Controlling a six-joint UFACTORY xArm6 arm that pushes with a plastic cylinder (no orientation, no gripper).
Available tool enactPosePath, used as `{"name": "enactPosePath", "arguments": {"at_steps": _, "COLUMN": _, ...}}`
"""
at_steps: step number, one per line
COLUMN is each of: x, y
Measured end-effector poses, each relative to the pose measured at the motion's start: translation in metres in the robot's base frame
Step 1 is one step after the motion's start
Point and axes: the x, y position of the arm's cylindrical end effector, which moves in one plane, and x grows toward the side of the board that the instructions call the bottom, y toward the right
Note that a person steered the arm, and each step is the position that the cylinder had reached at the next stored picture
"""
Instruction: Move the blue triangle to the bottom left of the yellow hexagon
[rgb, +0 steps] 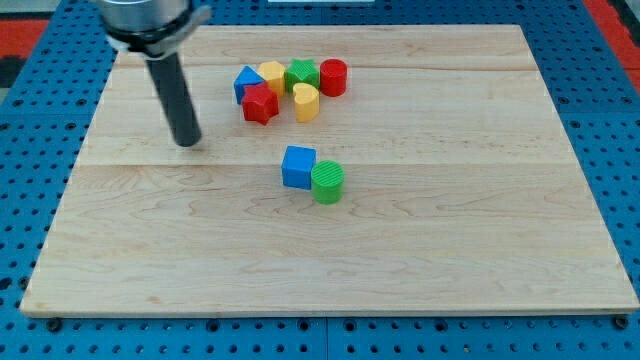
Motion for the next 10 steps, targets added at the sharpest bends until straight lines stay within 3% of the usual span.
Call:
{"name": "enactPosePath", "arguments": {"at_steps": 2, "x": -0.063, "y": -0.03}}
{"name": "enactPosePath", "arguments": {"at_steps": 4, "x": -0.111, "y": -0.015}}
{"name": "enactPosePath", "arguments": {"at_steps": 6, "x": -0.109, "y": 0.035}}
{"name": "enactPosePath", "arguments": {"at_steps": 10, "x": -0.112, "y": 0.072}}
